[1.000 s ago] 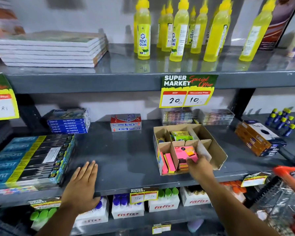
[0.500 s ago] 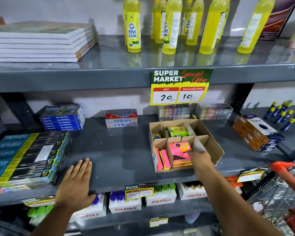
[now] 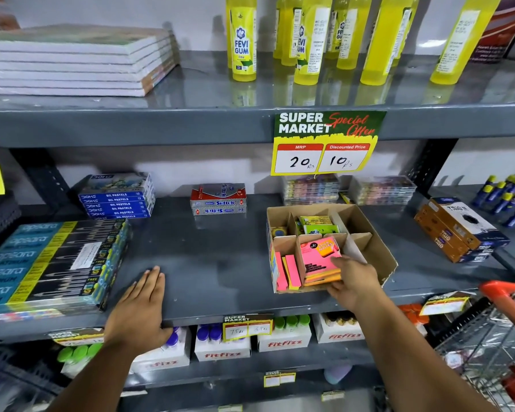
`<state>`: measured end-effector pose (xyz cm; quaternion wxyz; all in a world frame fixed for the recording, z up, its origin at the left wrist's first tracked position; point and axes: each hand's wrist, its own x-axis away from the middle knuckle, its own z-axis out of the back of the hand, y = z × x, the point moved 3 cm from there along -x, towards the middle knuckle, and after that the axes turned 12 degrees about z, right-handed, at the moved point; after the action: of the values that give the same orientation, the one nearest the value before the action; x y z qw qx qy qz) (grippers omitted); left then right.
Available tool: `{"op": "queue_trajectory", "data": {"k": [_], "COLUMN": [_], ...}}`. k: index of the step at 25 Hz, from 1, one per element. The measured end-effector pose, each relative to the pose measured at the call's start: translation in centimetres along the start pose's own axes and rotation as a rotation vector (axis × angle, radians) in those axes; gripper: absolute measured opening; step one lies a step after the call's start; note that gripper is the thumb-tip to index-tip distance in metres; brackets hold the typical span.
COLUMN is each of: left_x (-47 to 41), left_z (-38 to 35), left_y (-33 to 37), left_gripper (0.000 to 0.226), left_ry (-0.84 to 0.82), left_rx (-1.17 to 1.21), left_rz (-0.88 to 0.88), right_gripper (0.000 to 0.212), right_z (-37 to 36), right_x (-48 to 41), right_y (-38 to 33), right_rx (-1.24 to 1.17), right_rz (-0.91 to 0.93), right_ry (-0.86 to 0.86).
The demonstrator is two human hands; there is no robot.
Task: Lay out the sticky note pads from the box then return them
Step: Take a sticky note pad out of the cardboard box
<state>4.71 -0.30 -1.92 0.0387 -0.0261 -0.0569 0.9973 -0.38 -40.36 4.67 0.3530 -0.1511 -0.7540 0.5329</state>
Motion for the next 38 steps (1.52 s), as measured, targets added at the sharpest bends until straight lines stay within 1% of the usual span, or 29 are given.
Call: {"op": "queue_trajectory", "data": {"k": [3,6,8,10,12,14,16,18,21,24,29,33,35,38], "left_x": [-0.1,-0.3,-0.3,-0.3,-0.4,-0.4,-0.2,-0.1,-0.3,-0.5,-0.5,-0.7,-0.7,-0.7], "left_z": [-0.1,-0.2,-0.3,-0.4,-0.3,-0.1,-0.1,0.0,-0.1,-0.4,-1.0,-1.3,-1.4,-1.4], "left_y": [0.0,-0.1,-0.1,-0.2,-0.2,-0.3,-0.2,-0.2,-0.2,-0.2,-0.5,-0.6,-0.5,-0.5], "left_gripper": [0.113,0.114,0.114,0.114,0.114,0.112,0.108,0.107,0.11,0.112,0.106,0.109,0.108,0.105], "left_ry": [-0.001,-0.009,-0.014,-0.021,-0.016,-0.019,-0.008,-0.005,-0.02,-0.024,-0.015,-0.019,-0.02,-0.014], "left_rx": [0.001,0.001,0.012,0.017,0.046,0.082,0.079,0.083,0.11,0.071,0.046,0.036,0.031,0.024], "left_rz": [0.006,0.01,0.007,-0.002,0.004,0.011,-0.018,-0.029,0.0,-0.004,-0.012,-0.005,-0.007,-0.019], "right_gripper": [0.015,0.022,0.026,0.024,0.023,0.019,0.013,0.011,0.011,0.009,0.011,0.011,0.01,0.018], "right_z": [0.1,0.1,0.0,-0.6,-2.0,-4.1,-6.5,-8.5,-9.7,-10.1,-10.3,-10.1,-10.1,-10.1], "right_x": [-0.2,1.1,2.8,4.9,7.5,9.7,11.5,12.6,12.8,11.8,10.4,9.8,9.5,9.5], "right_y": [0.3,0.0,-1.0,-2.5,-3.7,-3.6,-2.1,0.1,3.3,5.6,7.3,7.9,7.9,7.5], "right_rx": [-0.038,-0.06,-0.092,-0.133,-0.217,-0.32,-0.361,-0.371,-0.33,-0.266,-0.21,-0.182,-0.118,0.005], "right_rz": [0.063,0.216,0.327,0.432,0.473,0.367,0.178,0.015,-0.092,-0.119,-0.112,-0.097,-0.081,-0.075], "right_ry": [0.015,0.104,0.132,0.082,-0.043,-0.182,-0.275,-0.285,-0.213,-0.131,-0.024,-0.042,-0.047,-0.053]}}
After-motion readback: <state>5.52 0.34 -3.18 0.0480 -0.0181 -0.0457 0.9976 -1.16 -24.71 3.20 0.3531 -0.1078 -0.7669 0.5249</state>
